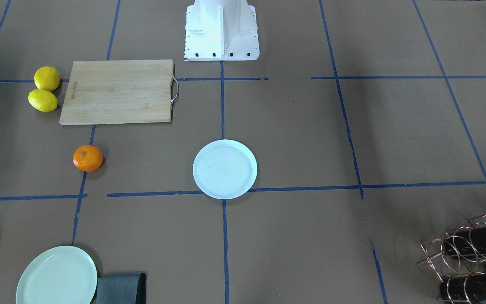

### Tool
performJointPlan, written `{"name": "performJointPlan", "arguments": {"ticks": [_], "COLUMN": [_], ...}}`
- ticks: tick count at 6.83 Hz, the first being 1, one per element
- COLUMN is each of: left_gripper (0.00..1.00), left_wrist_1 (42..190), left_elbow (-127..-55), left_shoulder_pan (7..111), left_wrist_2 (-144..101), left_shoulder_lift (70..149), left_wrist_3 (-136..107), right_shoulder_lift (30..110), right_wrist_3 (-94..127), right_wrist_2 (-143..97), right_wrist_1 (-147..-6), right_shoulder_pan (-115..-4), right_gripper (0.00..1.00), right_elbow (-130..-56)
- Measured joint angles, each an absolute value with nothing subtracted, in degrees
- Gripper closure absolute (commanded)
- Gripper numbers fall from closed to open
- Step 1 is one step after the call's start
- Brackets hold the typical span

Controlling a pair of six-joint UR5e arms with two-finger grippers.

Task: Pick orange to plate
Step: 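Reach the right gripper down over the orange, then close the right gripper around the orange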

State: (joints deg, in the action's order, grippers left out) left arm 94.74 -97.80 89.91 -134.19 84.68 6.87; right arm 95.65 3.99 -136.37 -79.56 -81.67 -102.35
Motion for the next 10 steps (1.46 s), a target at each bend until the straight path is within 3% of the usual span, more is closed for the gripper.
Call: {"name": "performJointPlan", "arguments": {"ticks": [4,7,10], "left_gripper": [0.00,0.00,0.00], "left_wrist_1": [93.84,94.02,94.06], "left_elbow": [-98.67,-99.10,-99.31], "left_shoulder_pan": [90.20,90.22,90.21], "left_wrist_2": [-129.79,-129.66,-129.70], "left_shoulder_lift": [84.48,83.99,83.94], "left_wrist_3": [7.47,7.44,7.47], "right_shoulder_lift": [88.17,80.45,79.32], "right_wrist_3": [18.33,35.33,44.40], "right_wrist_2": [-133.98,-122.95,-114.43], "right_wrist_1": [-79.45,-77.26,-71.83], "right_shoulder_pan": [-73.41,-57.42,-47.02], "right_gripper": [0.00,0.00,0.00], "right_elbow": [-102.75,-102.74,-101.41]}}
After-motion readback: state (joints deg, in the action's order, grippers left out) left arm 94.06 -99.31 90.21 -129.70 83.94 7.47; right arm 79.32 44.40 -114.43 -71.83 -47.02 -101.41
